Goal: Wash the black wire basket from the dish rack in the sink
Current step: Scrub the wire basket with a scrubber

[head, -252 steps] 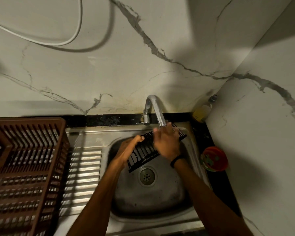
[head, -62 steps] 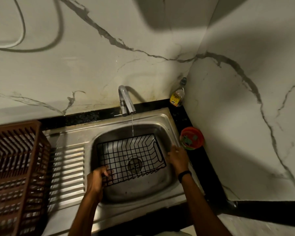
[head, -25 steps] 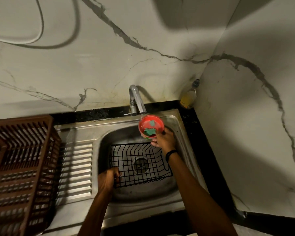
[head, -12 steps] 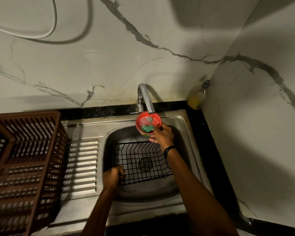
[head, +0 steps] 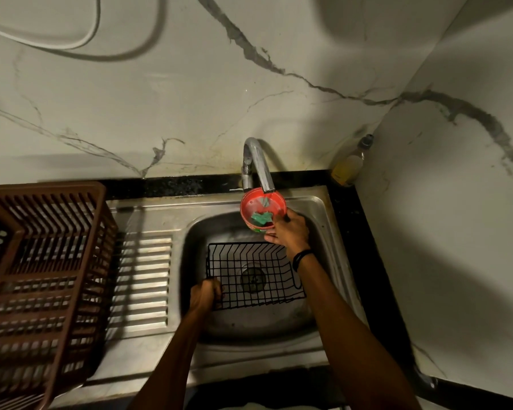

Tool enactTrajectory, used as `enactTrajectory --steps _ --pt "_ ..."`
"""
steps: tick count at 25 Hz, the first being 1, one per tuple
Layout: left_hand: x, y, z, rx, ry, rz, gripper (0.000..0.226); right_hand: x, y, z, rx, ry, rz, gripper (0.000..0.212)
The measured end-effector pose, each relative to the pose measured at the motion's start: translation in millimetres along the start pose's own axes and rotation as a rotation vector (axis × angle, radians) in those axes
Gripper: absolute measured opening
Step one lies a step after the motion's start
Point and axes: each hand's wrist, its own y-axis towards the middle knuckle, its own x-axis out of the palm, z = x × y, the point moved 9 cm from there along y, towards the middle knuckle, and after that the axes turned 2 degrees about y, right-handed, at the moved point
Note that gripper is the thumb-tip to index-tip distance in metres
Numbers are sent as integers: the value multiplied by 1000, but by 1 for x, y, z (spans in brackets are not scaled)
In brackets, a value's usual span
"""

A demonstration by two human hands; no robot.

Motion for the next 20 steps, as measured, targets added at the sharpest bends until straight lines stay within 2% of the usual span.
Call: enactTrajectory --steps 4,10,20 --pt "8 29 -7 -64 29 -45 23 1 -3 -1 44 45 -22 29" --pt "9 49 -27 -179 45 6 23 2 -5 -1 31 6 -17 30" --pt "12 74 -31 -110 196 75 22 9 0 6 47 -18 -39 30"
